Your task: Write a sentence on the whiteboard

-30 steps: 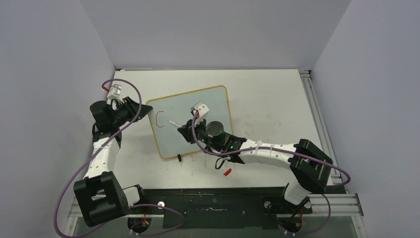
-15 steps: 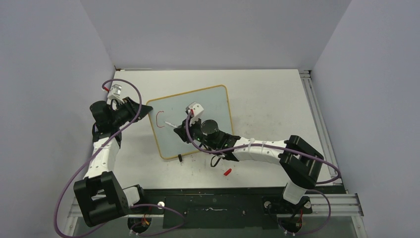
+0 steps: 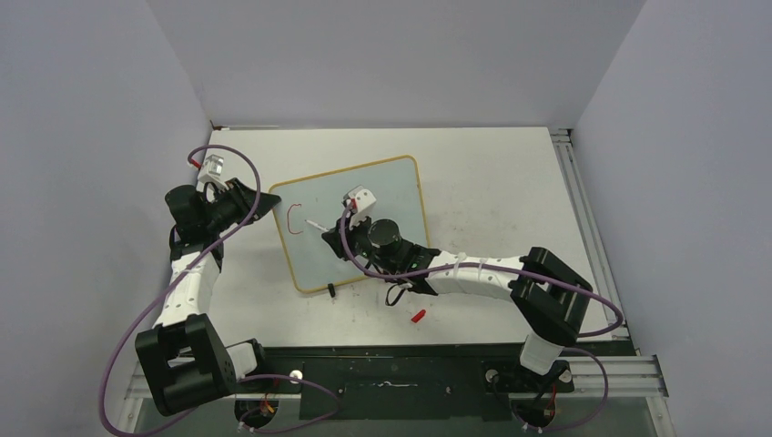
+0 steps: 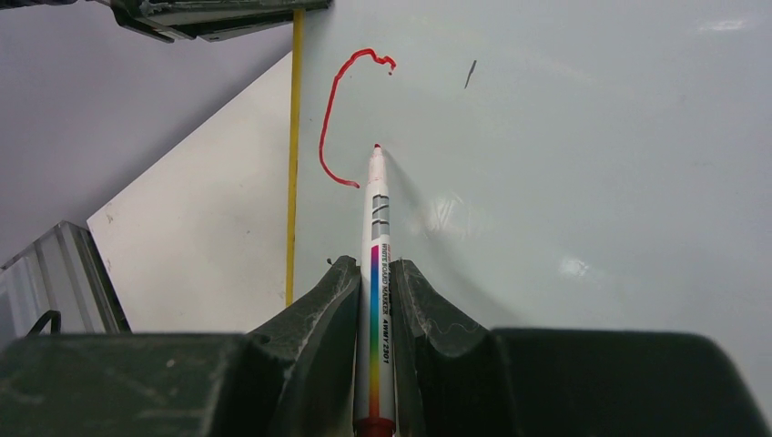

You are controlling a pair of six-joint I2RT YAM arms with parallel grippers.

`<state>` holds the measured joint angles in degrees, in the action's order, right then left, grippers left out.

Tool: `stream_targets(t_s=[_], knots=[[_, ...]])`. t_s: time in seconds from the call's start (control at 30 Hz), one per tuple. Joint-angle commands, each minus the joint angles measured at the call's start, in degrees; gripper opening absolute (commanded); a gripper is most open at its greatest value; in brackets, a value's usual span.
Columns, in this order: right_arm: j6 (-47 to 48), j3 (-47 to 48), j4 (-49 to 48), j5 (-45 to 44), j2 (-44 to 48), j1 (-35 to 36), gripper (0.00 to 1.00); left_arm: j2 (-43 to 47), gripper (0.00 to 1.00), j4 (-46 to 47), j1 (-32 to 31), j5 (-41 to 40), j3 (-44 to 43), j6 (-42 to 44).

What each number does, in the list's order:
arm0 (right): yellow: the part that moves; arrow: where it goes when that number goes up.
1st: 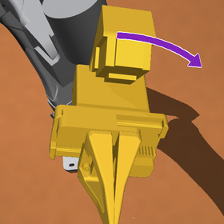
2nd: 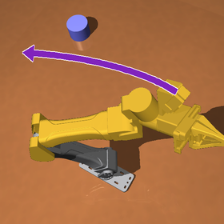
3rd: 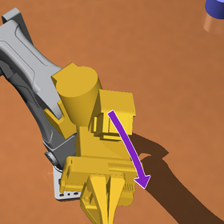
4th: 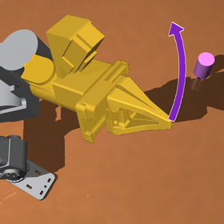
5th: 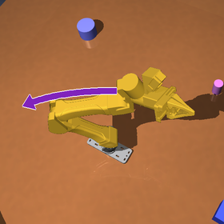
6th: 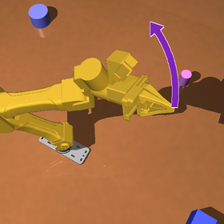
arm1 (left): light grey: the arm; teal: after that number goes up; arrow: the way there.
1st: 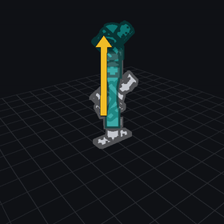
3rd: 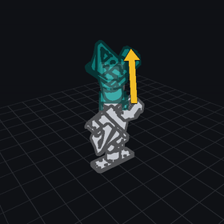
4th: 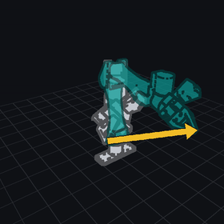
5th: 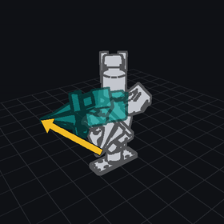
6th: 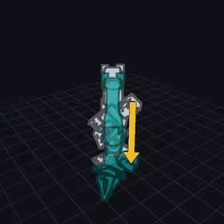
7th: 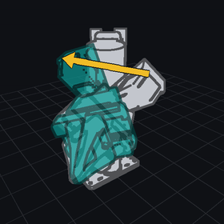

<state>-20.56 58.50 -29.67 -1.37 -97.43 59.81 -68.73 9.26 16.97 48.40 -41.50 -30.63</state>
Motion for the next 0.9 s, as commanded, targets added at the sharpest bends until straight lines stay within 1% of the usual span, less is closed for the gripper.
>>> stream_targets(t_s=[0.0,0.57,0.87], knots=[[-0.89,2.25,-2.20,-1.53,-0.55,-0.66,0.05,-0.64,0.22,-0.95,-0.27,0.55,-1.31,0.66],[-0.81,4.22,-0.95,-0.75,-2.99,-0.75,0.05,-0.90,0.21,-0.82,-0.27,0.69,-1.30,0.49],[-1.12,2.92,-0.65,-0.22,-3.05,-0.37,0.05,-0.88,0.21,-0.73,0.03,0.81,-1.40,0.52]])
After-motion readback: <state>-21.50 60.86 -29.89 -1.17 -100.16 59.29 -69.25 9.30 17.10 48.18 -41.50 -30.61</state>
